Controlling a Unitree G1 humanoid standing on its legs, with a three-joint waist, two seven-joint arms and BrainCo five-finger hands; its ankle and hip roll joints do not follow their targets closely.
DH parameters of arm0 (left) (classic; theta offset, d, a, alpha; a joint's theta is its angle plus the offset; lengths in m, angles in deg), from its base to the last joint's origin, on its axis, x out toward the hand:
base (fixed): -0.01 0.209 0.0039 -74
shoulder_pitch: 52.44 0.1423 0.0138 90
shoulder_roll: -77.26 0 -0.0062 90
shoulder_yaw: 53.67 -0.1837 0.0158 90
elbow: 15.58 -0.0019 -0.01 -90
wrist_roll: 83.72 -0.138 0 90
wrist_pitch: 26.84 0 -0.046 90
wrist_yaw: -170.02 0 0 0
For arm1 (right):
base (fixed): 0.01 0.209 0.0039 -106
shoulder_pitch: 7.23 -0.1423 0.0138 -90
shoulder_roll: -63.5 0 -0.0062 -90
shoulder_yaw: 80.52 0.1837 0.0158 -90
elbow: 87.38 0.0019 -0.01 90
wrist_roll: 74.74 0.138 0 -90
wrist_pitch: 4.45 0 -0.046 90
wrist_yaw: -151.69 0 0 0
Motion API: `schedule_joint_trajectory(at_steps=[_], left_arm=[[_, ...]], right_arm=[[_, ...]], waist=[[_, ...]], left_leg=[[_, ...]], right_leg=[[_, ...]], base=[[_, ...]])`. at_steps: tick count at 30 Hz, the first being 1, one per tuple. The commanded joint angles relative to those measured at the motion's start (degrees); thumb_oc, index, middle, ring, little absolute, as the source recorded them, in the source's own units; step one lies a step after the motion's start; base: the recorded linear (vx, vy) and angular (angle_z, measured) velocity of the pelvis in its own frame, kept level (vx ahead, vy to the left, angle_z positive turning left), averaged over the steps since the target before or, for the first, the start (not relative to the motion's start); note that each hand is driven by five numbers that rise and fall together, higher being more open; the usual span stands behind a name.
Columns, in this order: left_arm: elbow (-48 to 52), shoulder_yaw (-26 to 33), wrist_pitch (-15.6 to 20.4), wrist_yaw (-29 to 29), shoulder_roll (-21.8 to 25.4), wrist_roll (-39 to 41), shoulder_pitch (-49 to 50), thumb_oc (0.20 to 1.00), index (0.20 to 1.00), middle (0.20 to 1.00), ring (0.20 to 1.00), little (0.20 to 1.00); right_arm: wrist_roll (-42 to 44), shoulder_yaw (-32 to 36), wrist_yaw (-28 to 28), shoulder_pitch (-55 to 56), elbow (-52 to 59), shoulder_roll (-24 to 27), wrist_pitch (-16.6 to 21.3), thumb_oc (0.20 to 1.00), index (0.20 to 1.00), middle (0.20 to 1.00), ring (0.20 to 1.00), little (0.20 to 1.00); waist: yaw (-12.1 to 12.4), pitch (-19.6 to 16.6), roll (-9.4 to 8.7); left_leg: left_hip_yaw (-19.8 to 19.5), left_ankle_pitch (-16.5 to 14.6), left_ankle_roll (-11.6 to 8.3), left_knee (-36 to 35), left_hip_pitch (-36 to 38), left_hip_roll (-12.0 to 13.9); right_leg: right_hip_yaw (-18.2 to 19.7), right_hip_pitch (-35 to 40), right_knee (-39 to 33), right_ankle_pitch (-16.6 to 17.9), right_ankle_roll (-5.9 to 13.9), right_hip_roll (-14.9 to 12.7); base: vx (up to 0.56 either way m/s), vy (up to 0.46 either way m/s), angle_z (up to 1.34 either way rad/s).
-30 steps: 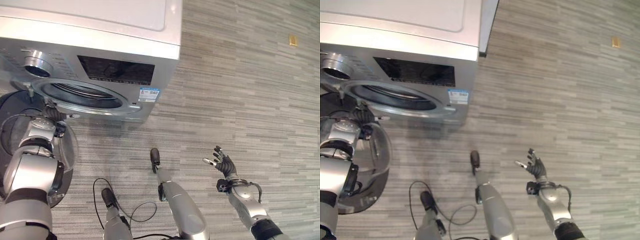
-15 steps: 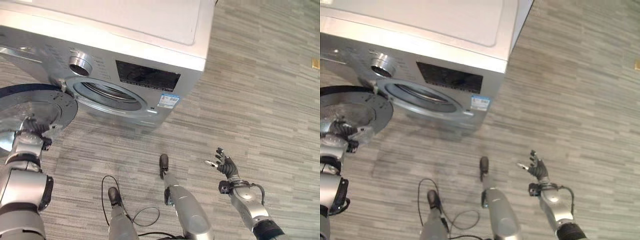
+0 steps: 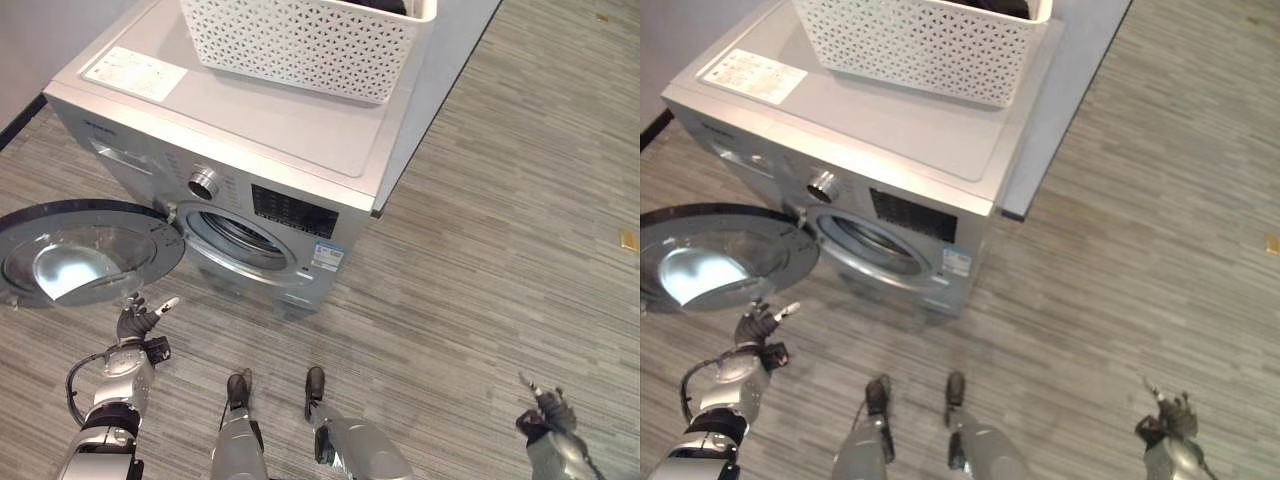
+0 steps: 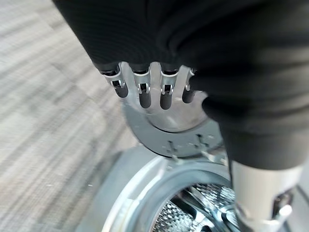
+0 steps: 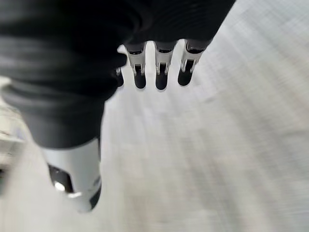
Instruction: Grab the laundry basket,head to the washer,open it,put in the laundry and shut it.
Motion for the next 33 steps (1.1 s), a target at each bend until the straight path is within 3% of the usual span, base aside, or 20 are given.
schedule_joint_trajectory(at_steps=[1,3,5,8,9,11,12,13,14,15,16,18,19,20,22,23,26,30,32,33], left_arm=[[3.8,1.7,3.6,1.1,1.2,-1.2,1.5,1.0,1.0,1.0,1.0,1.0],[5.2,2.4,3.4,1.0,0.4,-1.9,3.2,1.0,1.0,1.0,1.0,1.0],[9.2,3.2,3.3,1.3,-0.2,-4.6,6.4,1.0,1.0,1.0,1.0,1.0],[11.2,3.6,3.0,1.3,-0.5,-6.1,7.7,1.0,1.0,1.0,1.0,1.0],[12.5,3.6,3.1,1.0,-0.9,-6.4,8.6,1.0,1.0,1.0,1.0,1.0],[13.3,3.3,3.0,0.7,-0.9,-6.9,9.1,1.0,1.0,1.0,1.0,1.0],[14.5,2.5,3.3,-0.1,-0.8,-7.3,9.8,1.0,1.0,1.0,1.0,1.0],[14.6,2.6,3.3,-0.2,-0.9,-7.3,9.9,1.0,1.0,1.0,1.0,1.0],[15.3,1.9,3.6,-0.6,-1.6,-6.7,10.6,1.0,1.0,1.0,1.0,1.0],[15.3,2.0,3.6,-0.6,-1.7,-6.7,10.6,1.0,1.0,1.0,1.0,1.0],[15.2,1.4,3.8,-1.1,-2.5,-5.9,11.0,1.0,1.0,1.0,1.0,1.0],[15.2,0.6,4.1,-1.3,-2.9,-5.9,11.5,1.0,1.0,1.0,1.0,1.0],[15.1,0.7,4.1,-1.3,-3.0,-6.0,11.5,1.0,1.0,1.0,1.0,1.0],[14.5,-0.5,4.2,-1.5,-3.5,-5.7,11.5,1.0,1.0,1.0,1.0,1.0],[12.8,-1.9,4.3,-1.8,-4.1,-6.1,11.0,1.0,1.0,1.0,1.0,1.0],[12.7,-1.9,4.3,-1.8,-4.2,-6.1,10.9,1.0,1.0,1.0,1.0,1.0],[11.3,-5.1,4.2,-2.5,-5.3,-6.2,10.8,1.0,1.0,1.0,1.0,1.0],[11.8,-7.2,3.9,-3.1,-5.3,-6.6,11.1,1.0,1.0,1.0,1.0,1.0],[11.5,-8.2,3.9,-3.5,-5.3,-6.2,11.0,1.0,1.0,1.0,1.0,1.0],[11.7,-9.1,3.9,-3.8,-5.3,-6.0,11.2,1.0,1.0,1.0,1.0,1.0]], right_arm=[[-3.4,4.0,-5.5,2.0,10.3,4.6,7.6,1.0,1.0,1.0,1.0,1.0],[-6.8,5.1,-7.2,2.4,14.4,4.7,7.6,1.0,1.0,1.0,1.0,1.0],[-14.6,9.4,-11.3,2.4,23.6,6.3,8.6,1.0,1.0,1.0,1.0,1.0],[-19.4,11.1,-13.3,2.2,28.9,7.3,8.2,1.0,1.0,1.0,1.0,1.0],[-22.6,11.3,-14.0,0.9,31.2,9.5,7.6,1.0,1.0,1.0,1.0,1.0],[-23.5,11.9,-13.8,0.7,32.1,11.0,7.3,1.0,1.0,1.0,1.0,1.0],[-24.9,12.3,-13.6,-0.5,34.8,14.4,7.2,1.0,1.0,1.0,1.0,1.0],[-24.9,12.3,-13.6,-0.5,34.9,14.5,7.1,1.0,1.0,1.0,1.0,1.0],[-24.8,11.2,-13.5,-3.4,36.0,17.8,7.2,1.0,1.0,1.0,1.0,1.0],[-24.8,11.1,-13.5,-3.5,35.9,17.9,7.3,1.0,1.0,1.0,1.0,1.0],[-26.3,8.8,-12.6,-6.7,37.1,20.9,6.1,1.0,1.0,1.0,1.0,1.0],[-27.2,7.2,-12.4,-9.1,36.8,23.1,5.6,1.0,1.0,1.0,1.0,1.0],[-27.2,6.9,-12.4,-9.4,36.5,23.3,5.5,1.0,1.0,1.0,1.0,1.0],[-28.5,3.3,-11.3,-12.6,36.3,26.1,4.4,1.0,1.0,1.0,1.0,1.0],[-28.9,1.2,-9.0,-14.0,36.2,29.0,3.5,1.0,1.0,1.0,1.0,1.0],[-28.8,1.0,-9.0,-14.1,36.1,29.1,3.5,1.0,1.0,1.0,1.0,1.0],[-27.8,-5.7,-5.8,-20.8,36.3,34.6,3.5,1.0,1.0,1.0,1.0,1.0],[-27.2,-13.4,-3.8,-28.8,36.4,37.6,2.9,1.0,1.0,1.0,1.0,1.0],[-26.6,-20.1,-2.3,-36.3,35.1,39.2,2.5,1.0,1.0,1.0,1.0,1.0],[-26.3,-27.2,-0.8,-43.6,32.5,40.3,1.8,1.0,1.0,1.0,1.0,1.0]], waist=[[-0.9,-2.9,-3.14],[-0.6,-3.7,-3.12],[-1.4,-4.2,-3.22],[-1.6,-3.6,-2.49],[-1.3,-4.0,-1.6],[-1.3,-4.3,-1.5],[-1.4,-4.8,-1.26],[-1.6,-4.9,-1.09],[-1.7,-5.4,-1.13],[-1.9,-5.4,-0.92],[-1.7,-5.8,-1.52],[-1.5,-6.0,-2.27],[-1.6,-6.0,-2.17],[-1.6,-6.2,-3.2],[-1.5,-7.4,-5.09],[-1.6,-7.3,-5.06],[-1.4,-9.9,-5.62],[-0.8,-11.2,-5.6],[-0.4,-11.6,-5.51],[0.2,-12.0,-5.67]], left_leg=[[-0.8,-2.0,4.2,4.5,0.0,-4.6],[-0.2,-2.8,5.19,4.3,1.9,-5.1],[-0.5,-6.0,8.62,3.8,7.2,-7.5],[-0.9,-6.8,10.47,3.0,10.0,-7.9],[-1.2,-7.4,11.19,1.5,12.7,-7.9],[-1.6,-7.4,11.16,0.7,13.7,-8.2],[-3.2,-7.8,10.66,-0.1,15.0,-8.5],[-3.3,-7.9,10.65,-0.2,15.0,-8.4],[-4.7,-9.4,9.96,0.1,15.6,-8.5],[-4.9,-9.4,9.97,0.2,15.6,-8.3],[-6.3,-11.3,9.2,1.1,16.2,-8.4],[-7.5,-12.8,8.64,2.1,17.1,-8.2],[-7.4,-13.0,8.68,2.3,17.1,-8.2],[-8.5,-13.8,8.16,2.8,18.0,-8.3],[-9.7,-14.2,7.18,2.7,18.8,-8.7],[-9.8,-14.2,7.17,2.6,18.9,-8.8],[-12.4,-12.7,5.24,-0.6,21.4,-5.8],[-13.0,-11.7,4.38,-2.6,22.2,-4.0],[-13.2,-10.9,3.65,-3.7,22.6,-2.8],[-13.1,-10.3,3.18,-4.6,23.1,-2.1]], right_leg=[[5.9,11.9,1.7,-6.3,6.83,-5.5],[6.4,11.8,4.7,-6.3,7.44,-5.9],[8.4,9.7,18.7,0.0,10.81,-6.8],[9.8,6.7,27.5,2.6,11.67,-6.5],[8.5,4.4,28.9,2.8,11.35,-8.6],[7.8,3.9,27.0,2.4,10.93,-9.4],[7.8,3.3,21.0,0.1,10.29,-10.5],[7.6,3.6,20.6,0.2,10.29,-10.5],[9.2,3.6,10.0,1.0,10.5,-13.0],[9.0,4.0,9.4,1.4,10.5,-12.8],[11.1,3.5,1.0,5.5,11.72,-15.8],[12.3,2.7,-3.6,9.3,12.94,-17.5],[12.3,2.9,-4.0,9.5,13.02,-17.5],[13.7,2.8,-5.5,11.7,13.87,-17.5],[16.2,4.7,-5.8,11.0,14.27,-16.8],[16.1,4.8,-5.8,10.9,14.31,-16.9],[14.2,6.2,-4.0,9.5,14.08,-14.7],[12.1,7.5,-5.0,8.2,13.46,-13.7],[11.0,8.3,-5.8,6.8,12.79,-12.9],[10.5,9.1,-6.5,6.2,12.32,-12.4]], base=[[0.35,0.245,-0.33],[0.28,0.206,-0.11],[0.34,0.262,-0.17],[0.14,0.125,0.2],[0.26,0.136,0.26],[0.21,0.042,0.1],[0.17,-0.019,0.06],[0.29,-0.109,0.15],[0.14,-0.087,0.11],[0.27,-0.22,0.14],[0.2,-0.198,0.17],[0.2,-0.182,0.52],[0.18,-0.147,0.72],[0.16,-0.131,0.55],[0.18,-0.138,0.43],[0.2,-0.18,0.97],[0.2,-0.179,0.65],[0.1,-0.113,0.26],[0.09,-0.11,0.04],[0.09,-0.095,-0.03]])
